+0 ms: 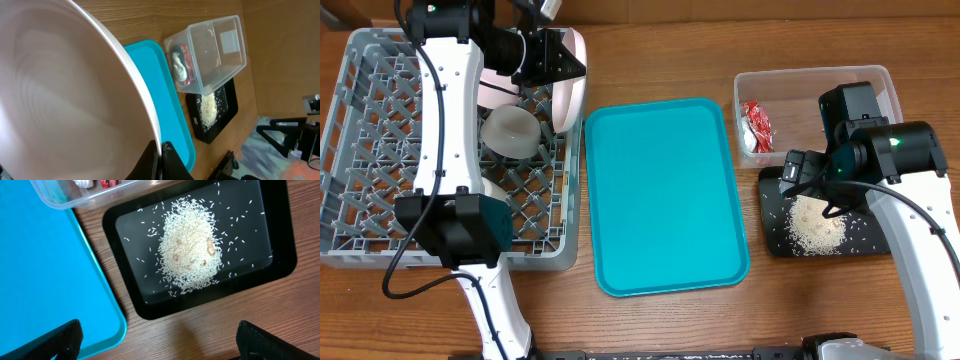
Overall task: Sort waste into correct bins and load items into the dishwasher
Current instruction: 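Stand the pink plate upright in the rack and open the left gripper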
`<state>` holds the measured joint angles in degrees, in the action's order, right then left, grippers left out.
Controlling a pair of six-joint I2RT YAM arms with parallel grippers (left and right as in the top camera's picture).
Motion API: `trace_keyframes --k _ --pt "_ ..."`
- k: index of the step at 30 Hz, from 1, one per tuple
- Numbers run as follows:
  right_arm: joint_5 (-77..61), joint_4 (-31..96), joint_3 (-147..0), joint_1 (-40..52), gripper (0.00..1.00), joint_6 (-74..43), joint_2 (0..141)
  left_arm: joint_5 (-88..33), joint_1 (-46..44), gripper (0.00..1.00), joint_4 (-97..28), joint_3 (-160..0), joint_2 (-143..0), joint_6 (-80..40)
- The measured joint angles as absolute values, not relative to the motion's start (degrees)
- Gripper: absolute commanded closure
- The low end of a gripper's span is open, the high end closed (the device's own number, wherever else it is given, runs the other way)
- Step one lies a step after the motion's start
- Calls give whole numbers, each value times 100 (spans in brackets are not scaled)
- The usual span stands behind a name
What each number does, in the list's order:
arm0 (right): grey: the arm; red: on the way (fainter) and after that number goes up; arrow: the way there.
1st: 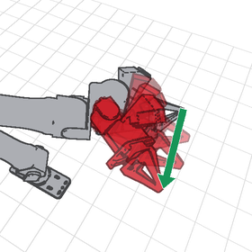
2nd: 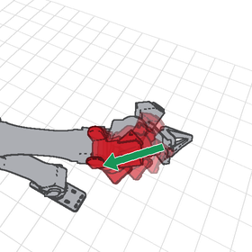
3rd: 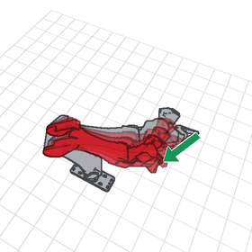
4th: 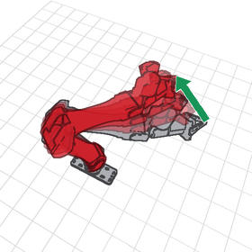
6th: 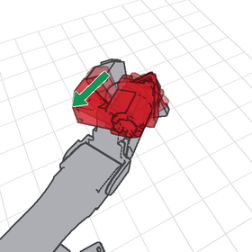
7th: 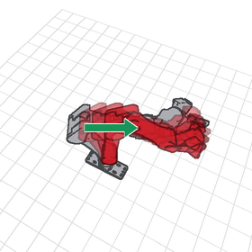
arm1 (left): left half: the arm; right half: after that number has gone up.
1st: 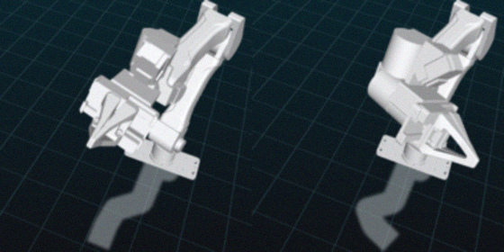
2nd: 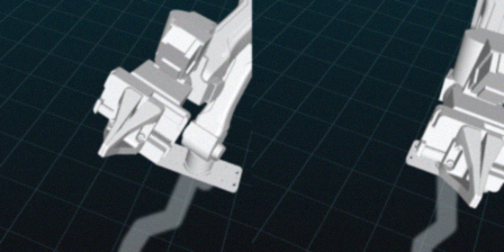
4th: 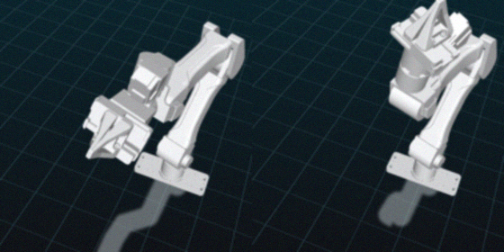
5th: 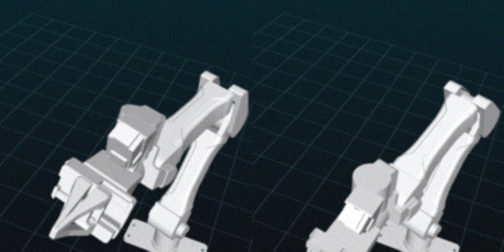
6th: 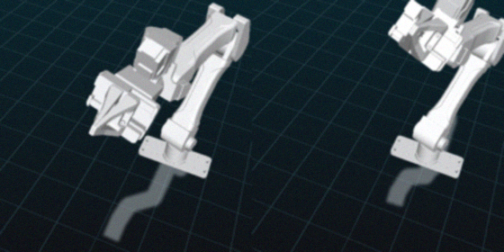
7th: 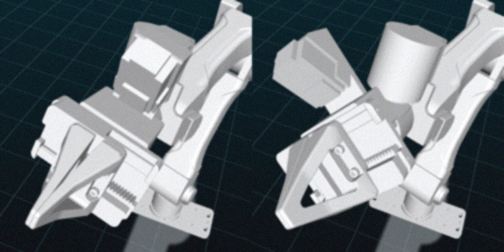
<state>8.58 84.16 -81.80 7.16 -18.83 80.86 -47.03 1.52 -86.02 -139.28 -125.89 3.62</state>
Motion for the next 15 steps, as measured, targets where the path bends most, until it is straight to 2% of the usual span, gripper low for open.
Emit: trace_keyframes --k 15 --pt "858 8449 -8180 716 0 -1885 8086 -4759 318 96 -8497 -13093 -12591 779"
